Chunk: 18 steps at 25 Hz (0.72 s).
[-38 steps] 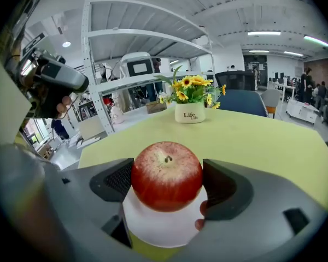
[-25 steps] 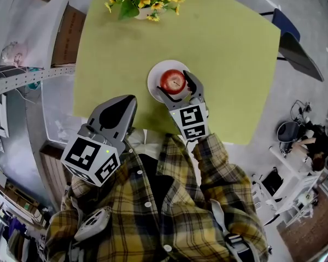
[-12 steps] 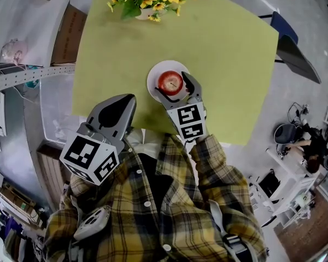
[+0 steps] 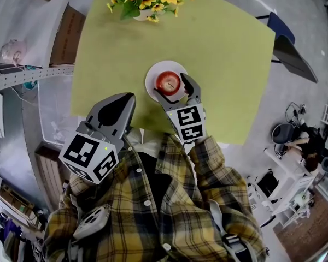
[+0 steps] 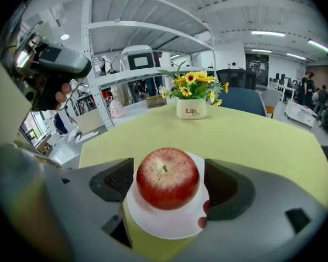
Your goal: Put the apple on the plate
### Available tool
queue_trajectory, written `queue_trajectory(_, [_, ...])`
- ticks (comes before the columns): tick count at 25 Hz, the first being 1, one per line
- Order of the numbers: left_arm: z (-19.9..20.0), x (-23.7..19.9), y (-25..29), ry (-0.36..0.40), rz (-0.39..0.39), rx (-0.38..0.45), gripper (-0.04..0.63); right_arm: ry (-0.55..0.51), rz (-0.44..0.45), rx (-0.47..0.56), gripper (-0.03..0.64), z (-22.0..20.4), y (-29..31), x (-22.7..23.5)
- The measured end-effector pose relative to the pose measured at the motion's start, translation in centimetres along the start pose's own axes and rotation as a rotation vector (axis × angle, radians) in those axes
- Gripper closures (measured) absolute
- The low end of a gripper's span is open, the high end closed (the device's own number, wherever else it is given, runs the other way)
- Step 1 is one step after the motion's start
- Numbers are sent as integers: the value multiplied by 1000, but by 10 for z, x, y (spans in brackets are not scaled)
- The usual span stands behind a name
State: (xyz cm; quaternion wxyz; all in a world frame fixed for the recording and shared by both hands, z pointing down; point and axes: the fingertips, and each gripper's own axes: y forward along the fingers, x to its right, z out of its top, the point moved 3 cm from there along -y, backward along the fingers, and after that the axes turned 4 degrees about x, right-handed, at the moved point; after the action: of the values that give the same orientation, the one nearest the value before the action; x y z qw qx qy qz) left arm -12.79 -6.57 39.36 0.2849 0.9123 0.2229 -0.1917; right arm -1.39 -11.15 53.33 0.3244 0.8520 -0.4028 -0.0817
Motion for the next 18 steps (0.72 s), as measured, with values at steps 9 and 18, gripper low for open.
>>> queue_trajectory(9, [20, 6, -1, 16, -36, 60, 589, 106, -13, 100, 241, 38, -34, 4])
queue_trajectory(18, [56, 24, -8, 47, -98, 151, 589, 150, 9, 222, 244, 89, -83, -4])
